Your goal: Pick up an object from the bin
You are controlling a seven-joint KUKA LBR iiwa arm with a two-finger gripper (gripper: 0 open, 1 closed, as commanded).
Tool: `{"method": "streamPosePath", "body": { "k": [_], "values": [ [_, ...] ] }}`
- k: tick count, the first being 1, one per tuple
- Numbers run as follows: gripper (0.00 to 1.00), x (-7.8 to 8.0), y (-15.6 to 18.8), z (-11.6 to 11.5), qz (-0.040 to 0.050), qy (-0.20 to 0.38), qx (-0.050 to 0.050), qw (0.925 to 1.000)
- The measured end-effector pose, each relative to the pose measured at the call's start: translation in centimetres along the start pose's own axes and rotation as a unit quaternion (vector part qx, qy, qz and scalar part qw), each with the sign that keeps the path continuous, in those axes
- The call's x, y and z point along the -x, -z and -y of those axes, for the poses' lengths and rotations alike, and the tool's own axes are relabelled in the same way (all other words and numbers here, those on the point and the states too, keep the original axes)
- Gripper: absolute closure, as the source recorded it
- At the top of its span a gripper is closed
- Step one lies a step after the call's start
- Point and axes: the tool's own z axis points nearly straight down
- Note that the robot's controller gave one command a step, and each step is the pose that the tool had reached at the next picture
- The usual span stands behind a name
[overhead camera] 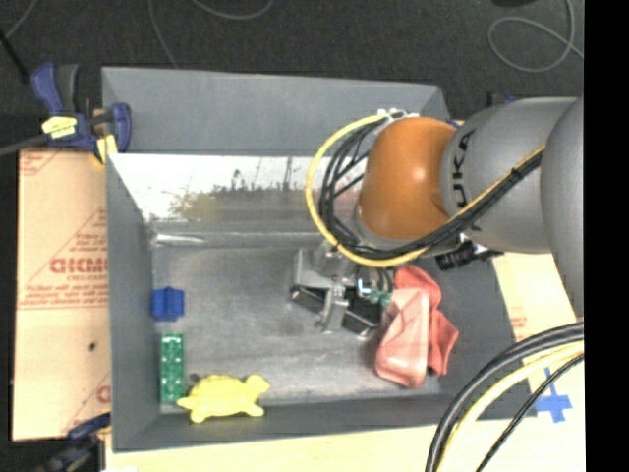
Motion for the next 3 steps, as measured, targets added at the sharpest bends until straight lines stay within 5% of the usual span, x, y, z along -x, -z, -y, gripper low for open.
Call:
{"method": "streamPosePath", "body": {
  "k": [1, 2, 3],
  "values": [
    [0.0, 0.1, -0.8, 1.1, 0.0, 0.069, 0.0, 0.9976],
    [1.0, 0.3, -3.8, 4.2, -0.0017, -0.035, 0.0, 0.9994],
    [1.0, 0.3, -3.8, 4.2, -0.0017, -0.035, 0.0, 0.9994]
  ]
}}
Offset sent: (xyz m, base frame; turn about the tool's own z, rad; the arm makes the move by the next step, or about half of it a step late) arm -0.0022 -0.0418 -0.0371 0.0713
